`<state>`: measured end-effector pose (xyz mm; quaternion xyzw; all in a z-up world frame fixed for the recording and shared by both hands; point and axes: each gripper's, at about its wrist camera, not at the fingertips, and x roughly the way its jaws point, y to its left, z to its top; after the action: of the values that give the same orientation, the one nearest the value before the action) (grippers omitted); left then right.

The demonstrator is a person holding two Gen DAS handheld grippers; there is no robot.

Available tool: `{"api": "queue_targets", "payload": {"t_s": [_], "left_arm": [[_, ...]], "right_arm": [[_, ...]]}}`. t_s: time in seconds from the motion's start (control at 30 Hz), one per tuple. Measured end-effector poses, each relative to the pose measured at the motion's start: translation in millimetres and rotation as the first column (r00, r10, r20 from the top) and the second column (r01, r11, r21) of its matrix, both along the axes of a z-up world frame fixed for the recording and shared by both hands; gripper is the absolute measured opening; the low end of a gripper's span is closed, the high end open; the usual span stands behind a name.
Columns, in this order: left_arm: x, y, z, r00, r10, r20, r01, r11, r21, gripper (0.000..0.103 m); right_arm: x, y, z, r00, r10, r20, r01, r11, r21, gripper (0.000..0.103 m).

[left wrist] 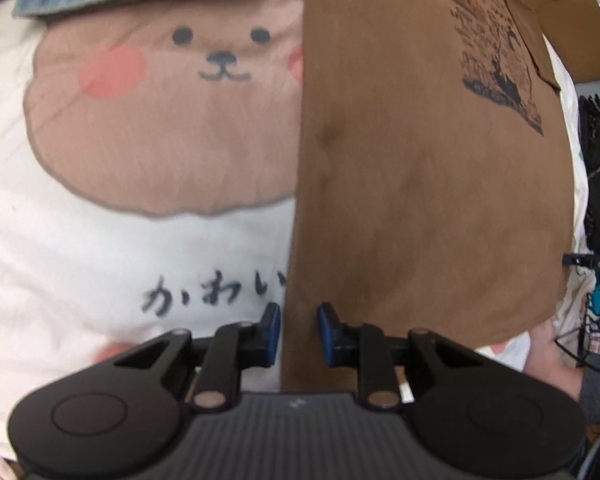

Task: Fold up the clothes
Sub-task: 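Grasp the shirt hem with the left tool while the right tool grasps it too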

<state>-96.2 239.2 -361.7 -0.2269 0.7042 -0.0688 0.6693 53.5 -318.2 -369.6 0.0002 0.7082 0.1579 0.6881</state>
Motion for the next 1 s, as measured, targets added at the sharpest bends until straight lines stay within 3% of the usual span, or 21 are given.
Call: {"api": "queue_targets", "payload": {"t_s": [0.07,0.1,0.13,0.17,0.5,0.57,0.73,1.0], "left_arm": [[0,-1,2,1.000,-0.012,-0.001,0.012,1.000,0.006,0.014],[-1,0,3,1.000,-0.004,-0.004,0.004,1.000,0.002,0.002],[-1,2,4,1.000,0.008,-0.006,-0.008,1.000,-0.005,0.003],[-2,3,8,1.000,0.013,-0.001,-0.013,1.000,-0.010,0.002],[-2,26,71,0.987,0.115,0.108,-0.110,0.992,-0.054,0.002],[3,12,77,0.983,0.125,0.134,-0.119,0.991,-0.055,0.002],[25,27,84,0.972,0.130,0.198,-0.125,0.991,-0.036,0.002],[63,28,104,0.934,0.110,0.341,-0.119,0.993,0.005,0.002]], "right_arm": [[0,1,1,1.000,0.017,-0.005,-0.017,1.000,0.007,0.026],[1,2,1,1.000,0.029,-0.005,-0.029,1.000,0.007,0.019],[2,2,2,0.999,0.040,-0.006,-0.040,0.999,0.008,0.006],[3,2,3,0.999,0.047,-0.007,-0.047,0.999,0.009,0.003],[17,5,49,0.995,0.079,0.059,-0.082,0.996,0.035,0.000],[23,7,59,0.994,0.083,0.076,-0.086,0.996,0.037,0.000],[39,-3,80,0.989,0.044,0.139,-0.053,0.997,0.058,0.000],[63,-1,94,0.968,-0.029,0.248,0.007,0.996,0.088,0.000]]}}
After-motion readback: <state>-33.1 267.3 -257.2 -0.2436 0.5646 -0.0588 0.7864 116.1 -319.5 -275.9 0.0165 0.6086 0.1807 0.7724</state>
